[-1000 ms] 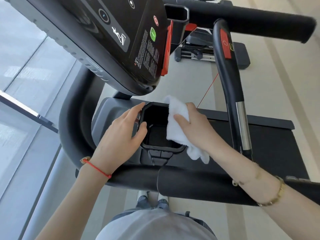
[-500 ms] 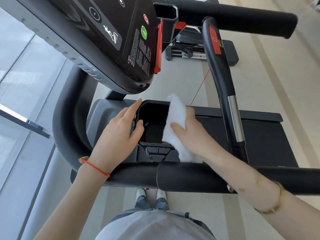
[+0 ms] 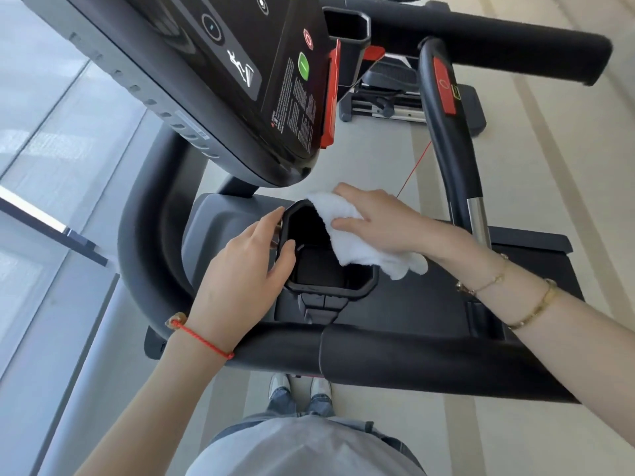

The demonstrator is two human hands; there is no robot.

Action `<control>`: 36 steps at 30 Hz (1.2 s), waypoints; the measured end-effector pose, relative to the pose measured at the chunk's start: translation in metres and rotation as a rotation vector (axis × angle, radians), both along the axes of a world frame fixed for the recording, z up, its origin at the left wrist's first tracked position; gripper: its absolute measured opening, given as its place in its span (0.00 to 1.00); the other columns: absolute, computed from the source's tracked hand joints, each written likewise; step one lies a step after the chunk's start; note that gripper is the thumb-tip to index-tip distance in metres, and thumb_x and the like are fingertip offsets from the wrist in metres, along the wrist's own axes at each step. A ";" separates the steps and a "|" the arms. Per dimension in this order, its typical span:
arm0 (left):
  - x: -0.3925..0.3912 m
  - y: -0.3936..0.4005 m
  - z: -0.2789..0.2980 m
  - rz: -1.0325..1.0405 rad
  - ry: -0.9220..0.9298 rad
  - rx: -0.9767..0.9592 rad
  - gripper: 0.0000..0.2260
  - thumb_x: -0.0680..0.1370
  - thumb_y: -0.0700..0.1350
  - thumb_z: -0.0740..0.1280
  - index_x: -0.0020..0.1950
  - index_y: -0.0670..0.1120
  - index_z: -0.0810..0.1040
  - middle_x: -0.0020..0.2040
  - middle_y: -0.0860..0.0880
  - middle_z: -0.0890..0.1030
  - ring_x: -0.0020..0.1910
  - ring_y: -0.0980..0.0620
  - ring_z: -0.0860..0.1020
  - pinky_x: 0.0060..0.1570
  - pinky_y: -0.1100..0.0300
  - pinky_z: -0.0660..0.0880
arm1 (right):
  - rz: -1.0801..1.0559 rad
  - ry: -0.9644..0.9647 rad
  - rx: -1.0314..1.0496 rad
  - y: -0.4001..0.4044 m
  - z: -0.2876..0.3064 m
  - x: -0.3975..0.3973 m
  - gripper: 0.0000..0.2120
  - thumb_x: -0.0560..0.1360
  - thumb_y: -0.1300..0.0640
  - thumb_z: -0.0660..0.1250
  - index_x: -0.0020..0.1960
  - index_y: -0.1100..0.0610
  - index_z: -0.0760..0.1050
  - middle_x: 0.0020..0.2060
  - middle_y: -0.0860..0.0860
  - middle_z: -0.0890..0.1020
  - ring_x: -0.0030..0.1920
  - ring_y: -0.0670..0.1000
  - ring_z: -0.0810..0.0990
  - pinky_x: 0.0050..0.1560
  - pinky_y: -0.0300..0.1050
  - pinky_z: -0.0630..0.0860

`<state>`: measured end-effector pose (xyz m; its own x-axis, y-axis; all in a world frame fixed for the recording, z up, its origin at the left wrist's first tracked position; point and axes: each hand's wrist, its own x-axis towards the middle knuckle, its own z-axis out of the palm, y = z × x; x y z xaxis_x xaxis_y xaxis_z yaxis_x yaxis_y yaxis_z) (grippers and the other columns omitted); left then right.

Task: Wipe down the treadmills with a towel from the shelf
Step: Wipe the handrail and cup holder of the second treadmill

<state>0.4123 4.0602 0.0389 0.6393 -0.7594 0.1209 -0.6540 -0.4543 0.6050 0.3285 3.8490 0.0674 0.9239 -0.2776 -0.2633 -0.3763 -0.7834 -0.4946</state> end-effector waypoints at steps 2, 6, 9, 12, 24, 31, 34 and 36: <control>0.000 -0.001 0.000 0.018 -0.005 0.007 0.22 0.81 0.53 0.60 0.74 0.48 0.68 0.57 0.49 0.81 0.52 0.47 0.80 0.50 0.47 0.79 | 0.138 0.032 -0.054 -0.004 0.003 0.013 0.10 0.80 0.46 0.61 0.53 0.52 0.65 0.29 0.49 0.69 0.31 0.49 0.69 0.32 0.46 0.61; 0.000 -0.002 0.001 0.028 0.021 0.010 0.21 0.81 0.52 0.61 0.72 0.48 0.69 0.53 0.48 0.81 0.48 0.47 0.80 0.47 0.46 0.79 | 0.260 -0.038 -0.194 0.005 0.000 0.030 0.12 0.80 0.44 0.59 0.57 0.52 0.66 0.31 0.46 0.71 0.34 0.49 0.72 0.34 0.46 0.64; 0.001 -0.002 0.000 0.027 0.013 0.019 0.21 0.80 0.52 0.61 0.72 0.49 0.69 0.52 0.49 0.81 0.48 0.48 0.80 0.48 0.45 0.79 | 0.198 -0.087 -0.184 0.008 -0.004 0.025 0.12 0.79 0.43 0.60 0.55 0.51 0.68 0.34 0.46 0.74 0.38 0.53 0.74 0.37 0.48 0.63; 0.003 -0.001 0.000 0.027 0.025 0.020 0.21 0.80 0.54 0.59 0.73 0.52 0.69 0.57 0.51 0.81 0.53 0.51 0.80 0.53 0.47 0.79 | -0.004 -0.103 -0.064 0.003 -0.005 0.003 0.13 0.78 0.44 0.62 0.54 0.53 0.70 0.38 0.50 0.77 0.41 0.54 0.75 0.37 0.47 0.63; 0.003 -0.002 0.000 0.026 0.059 0.008 0.22 0.79 0.55 0.59 0.72 0.52 0.69 0.57 0.50 0.81 0.53 0.51 0.80 0.54 0.48 0.79 | -0.130 0.041 0.236 -0.003 0.001 -0.002 0.10 0.79 0.49 0.64 0.56 0.53 0.70 0.47 0.52 0.78 0.47 0.52 0.76 0.45 0.49 0.72; 0.001 -0.002 0.003 0.034 0.051 0.018 0.23 0.79 0.56 0.58 0.73 0.52 0.69 0.58 0.51 0.81 0.54 0.51 0.80 0.56 0.49 0.79 | -0.481 -0.176 0.383 0.041 -0.017 -0.042 0.19 0.80 0.50 0.60 0.68 0.49 0.57 0.48 0.46 0.74 0.44 0.41 0.73 0.35 0.39 0.67; 0.002 -0.001 0.003 0.032 0.051 0.024 0.22 0.79 0.56 0.58 0.73 0.53 0.68 0.58 0.52 0.81 0.54 0.52 0.80 0.56 0.50 0.79 | -0.508 -0.207 0.397 0.045 -0.013 -0.059 0.20 0.80 0.50 0.60 0.69 0.49 0.59 0.49 0.40 0.73 0.44 0.38 0.75 0.36 0.34 0.68; 0.001 -0.001 0.003 0.033 0.041 0.029 0.22 0.79 0.56 0.58 0.73 0.53 0.68 0.57 0.52 0.81 0.53 0.52 0.80 0.55 0.52 0.79 | -0.492 -0.229 0.363 0.041 -0.004 -0.070 0.17 0.80 0.51 0.60 0.68 0.48 0.63 0.50 0.38 0.75 0.45 0.32 0.75 0.35 0.28 0.70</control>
<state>0.4137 4.0592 0.0423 0.6677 -0.7409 0.0727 -0.6137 -0.4925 0.6172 0.2589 3.8903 0.0630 0.7554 -0.6130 -0.2314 -0.5018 -0.3142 -0.8059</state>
